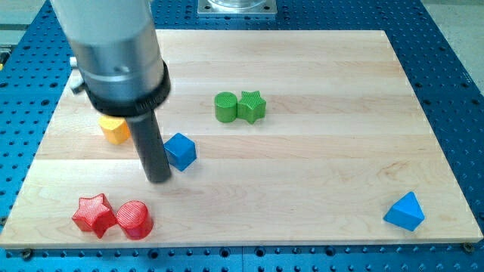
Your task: Place the yellow hexagon to the right of the yellow heart
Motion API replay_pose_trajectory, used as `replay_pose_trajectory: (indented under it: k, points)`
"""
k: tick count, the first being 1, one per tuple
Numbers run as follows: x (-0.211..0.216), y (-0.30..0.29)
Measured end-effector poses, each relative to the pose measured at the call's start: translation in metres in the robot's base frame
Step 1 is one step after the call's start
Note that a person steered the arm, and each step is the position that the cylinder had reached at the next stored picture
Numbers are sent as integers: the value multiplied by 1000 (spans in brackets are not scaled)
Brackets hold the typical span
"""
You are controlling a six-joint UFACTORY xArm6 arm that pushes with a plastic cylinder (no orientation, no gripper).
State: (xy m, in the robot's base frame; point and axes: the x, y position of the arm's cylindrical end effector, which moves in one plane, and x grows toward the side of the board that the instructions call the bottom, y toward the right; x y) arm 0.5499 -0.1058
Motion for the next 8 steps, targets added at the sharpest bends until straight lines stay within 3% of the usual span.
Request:
replay_pose_trajectory:
  k: [1,2,3,5,8]
  points:
    - [31,39]
    - [65,40]
    - [69,8]
    - [61,-28]
    - [8,-29]
